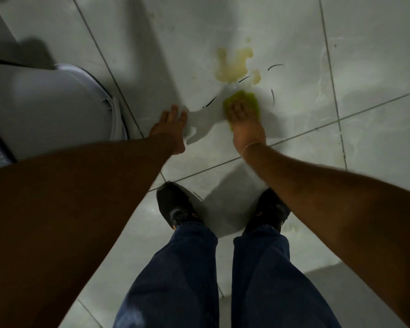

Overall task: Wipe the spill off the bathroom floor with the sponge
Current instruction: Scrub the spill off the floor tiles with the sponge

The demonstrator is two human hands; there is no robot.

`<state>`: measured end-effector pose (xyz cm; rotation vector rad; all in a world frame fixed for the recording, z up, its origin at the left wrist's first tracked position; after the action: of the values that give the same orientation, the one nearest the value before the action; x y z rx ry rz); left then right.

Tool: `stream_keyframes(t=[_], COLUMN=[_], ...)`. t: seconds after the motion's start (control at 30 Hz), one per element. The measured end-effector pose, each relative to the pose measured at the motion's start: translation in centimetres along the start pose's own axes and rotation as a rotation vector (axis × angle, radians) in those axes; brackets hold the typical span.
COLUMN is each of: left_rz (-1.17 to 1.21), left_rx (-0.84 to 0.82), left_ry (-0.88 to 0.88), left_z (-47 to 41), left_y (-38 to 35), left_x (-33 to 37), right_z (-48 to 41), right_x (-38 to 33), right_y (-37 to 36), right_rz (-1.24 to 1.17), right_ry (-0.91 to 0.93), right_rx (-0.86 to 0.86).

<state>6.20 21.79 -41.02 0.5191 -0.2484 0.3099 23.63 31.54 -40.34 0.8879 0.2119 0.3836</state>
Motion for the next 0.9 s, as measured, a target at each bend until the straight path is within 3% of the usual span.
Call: stream_keyframes(t=[0.1, 0.17, 0.27, 0.4, 0.47, 0.5, 0.63, 0.67, 0.73, 0.83, 0.9], left_rz=[-0.001, -0.022, -0.016, -0.013, -0.011, -0.005, 0.014, 0.013, 0.011, 0.001, 0.001], left_rx=[-0.076, -0.116, -0.129, -0.08, -0.08, -0.087, -0.082, -0.072, -0.058, -0.026, -0.022], left_ry=[0.013, 0.021, 0.015, -0.005, -0.007, -0.004, 0.011, 0.011, 0.01, 0.001, 0.006], left_z=[-0.5, -0.8, -0.9, -0.7, -0.6, -0.6, -1.0, -1.0, -0.9, -0.8, -0.8], left_y=[0.2, 0.4, 0.2, 0.3, 0.4, 0.3, 0.0, 0.0, -0.2, -0.4, -0.5], left_x=[0.0, -0.2, -0.5, -0.4, -0.3, -0.3, -0.2, -0.2, -0.1, -0.1, -0.2], right_z=[5.3, 6.2, 1.4, -2.2, -1.5, -0.6, 7.0, 7.7, 5.3, -0.1, -2.4], right_x=[-6.9, -7.6, -4.4, 6.6, 10.4, 10.4, 6.8, 7.2, 9.9, 16.0, 16.8], right_y=[-3.9, -4.4, -1.7, 2.9, 2.7, 1.7, -3.1, -2.9, -1.8, 1.0, 2.4], right_rz=[0.13, 0.198, 0.146, -0.095, -0.161, -0.117, 0.003, 0.024, -0.025, -0.274, -0.341], right_ry=[0.47, 0.582, 0.337, -0.148, -0.275, -0.212, 0.482, 0.569, 0.413, -0.2, -0.401], right_rx=[-0.16, -0.171, -0.061, 0.057, 0.057, 0.039, -0.096, -0.089, -0.062, -0.032, 0.007])
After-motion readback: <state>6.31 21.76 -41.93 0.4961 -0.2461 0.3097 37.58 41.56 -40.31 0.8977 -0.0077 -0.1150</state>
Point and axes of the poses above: each hand's wrist, its own z-axis away from the middle knuckle, its own y-axis out of the back of the hand, x = y × z, the point moved 10 cm from there along -z, towards the middle knuckle, and after that the axes turned 14 degrees about -y, right-handed, at the moved point
